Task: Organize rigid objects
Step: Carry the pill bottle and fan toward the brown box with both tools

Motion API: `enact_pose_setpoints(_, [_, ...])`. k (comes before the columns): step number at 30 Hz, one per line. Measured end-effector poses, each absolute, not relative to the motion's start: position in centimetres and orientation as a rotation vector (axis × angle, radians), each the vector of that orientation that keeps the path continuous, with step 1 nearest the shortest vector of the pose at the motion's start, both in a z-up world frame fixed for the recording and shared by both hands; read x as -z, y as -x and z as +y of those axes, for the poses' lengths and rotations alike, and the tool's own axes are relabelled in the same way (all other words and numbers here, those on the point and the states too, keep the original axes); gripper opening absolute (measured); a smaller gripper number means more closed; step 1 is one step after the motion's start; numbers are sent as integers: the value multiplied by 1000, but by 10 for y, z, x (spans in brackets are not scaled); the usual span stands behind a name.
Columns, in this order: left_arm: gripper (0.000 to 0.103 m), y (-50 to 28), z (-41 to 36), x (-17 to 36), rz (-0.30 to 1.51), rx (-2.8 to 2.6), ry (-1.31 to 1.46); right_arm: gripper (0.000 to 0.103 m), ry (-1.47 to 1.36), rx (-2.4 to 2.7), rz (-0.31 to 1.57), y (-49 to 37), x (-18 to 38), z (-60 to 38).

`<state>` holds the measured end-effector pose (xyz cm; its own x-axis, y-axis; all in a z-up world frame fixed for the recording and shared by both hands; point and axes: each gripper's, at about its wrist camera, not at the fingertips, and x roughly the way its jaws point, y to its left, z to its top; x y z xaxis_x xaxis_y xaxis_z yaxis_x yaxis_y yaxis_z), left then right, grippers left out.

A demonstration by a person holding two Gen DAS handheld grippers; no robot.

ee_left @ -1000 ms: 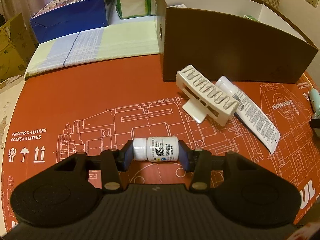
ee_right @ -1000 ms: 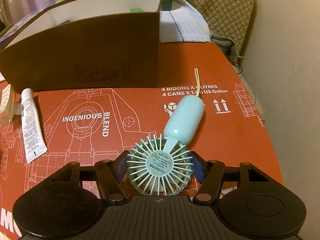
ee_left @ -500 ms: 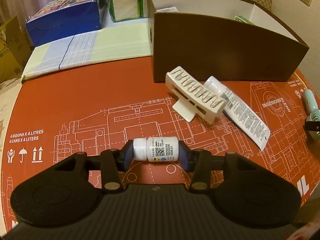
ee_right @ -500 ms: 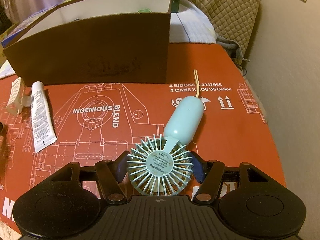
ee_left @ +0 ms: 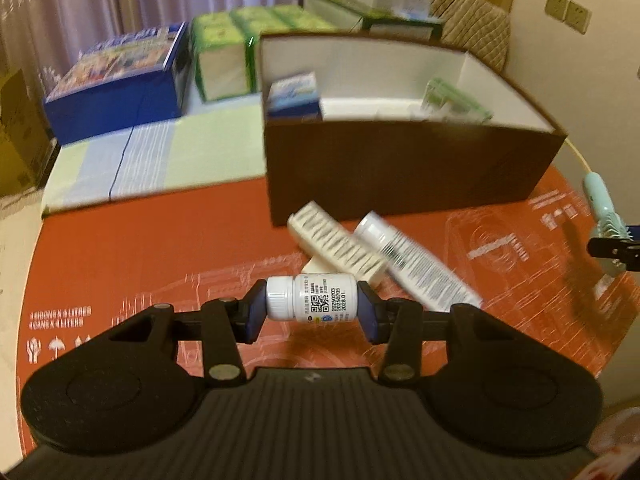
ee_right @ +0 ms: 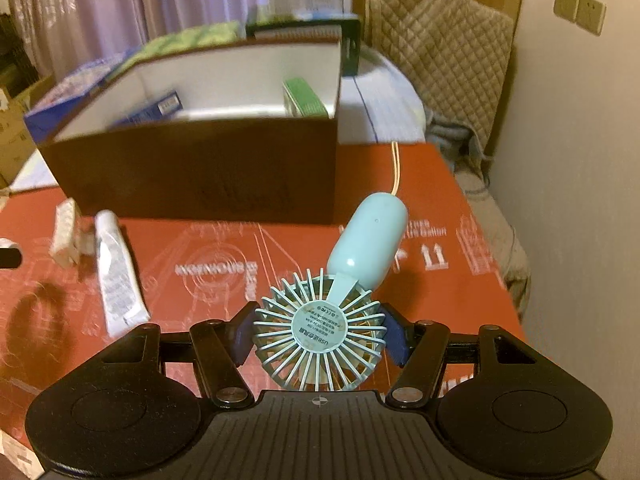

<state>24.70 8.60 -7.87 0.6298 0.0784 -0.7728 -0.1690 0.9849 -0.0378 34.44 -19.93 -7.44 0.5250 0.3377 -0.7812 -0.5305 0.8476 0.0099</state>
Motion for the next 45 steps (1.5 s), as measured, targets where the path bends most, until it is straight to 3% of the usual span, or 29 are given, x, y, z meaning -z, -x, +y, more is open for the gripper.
enact_pose_setpoints(12, [42,-272,65,25,754,-70,91,60,225,-692,705,-345,12,-171])
enact_pose_setpoints(24, [42,-338,47,11,727,-25,59,60,292,-835,624,-391,-2,-134])
enact_pose_setpoints(36, [42,-414,49,24,805,-19,58,60,376,-989,660,-462,11,-102])
enact_pose_setpoints(45, [42,-451,51,55,923,-15,75,60,521,-1043,807,-507,45,-82])
